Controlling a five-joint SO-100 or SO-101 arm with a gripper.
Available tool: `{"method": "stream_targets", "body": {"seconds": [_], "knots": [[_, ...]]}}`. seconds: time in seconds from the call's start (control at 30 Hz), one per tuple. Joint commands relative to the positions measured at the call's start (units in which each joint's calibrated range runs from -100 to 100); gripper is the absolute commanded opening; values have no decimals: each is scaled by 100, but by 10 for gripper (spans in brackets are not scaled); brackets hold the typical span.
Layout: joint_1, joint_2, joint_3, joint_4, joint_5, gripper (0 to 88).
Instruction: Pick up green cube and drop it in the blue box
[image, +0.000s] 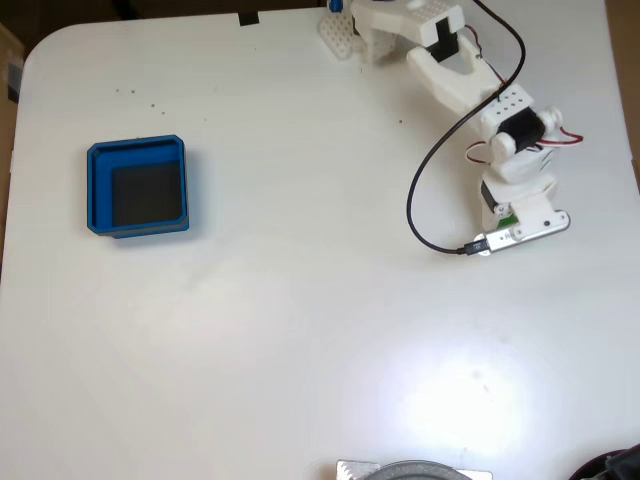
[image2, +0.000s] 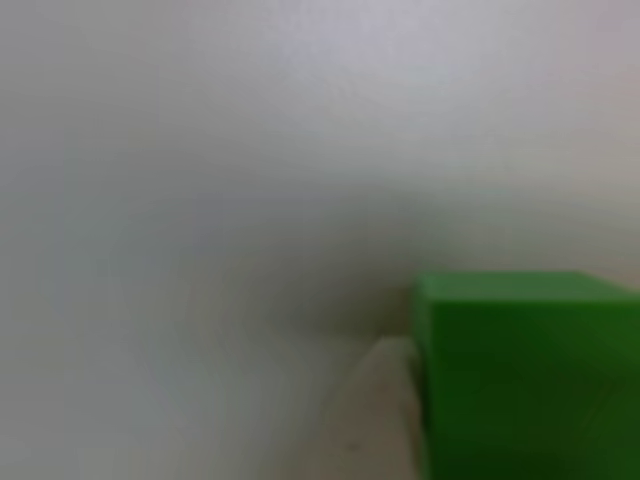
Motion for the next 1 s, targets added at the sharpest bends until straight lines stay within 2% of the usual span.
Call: {"method": "stream_targets", "body": {"seconds": [0.0, 0.17, 0.47, 0.97], "knots": [[45, -1074, -266, 390, 0, 23], [45, -1593, -266, 716, 93, 23], [404, -2462, -266, 879, 933, 23], [2656, -2905, -221, 887, 972, 23]]}}
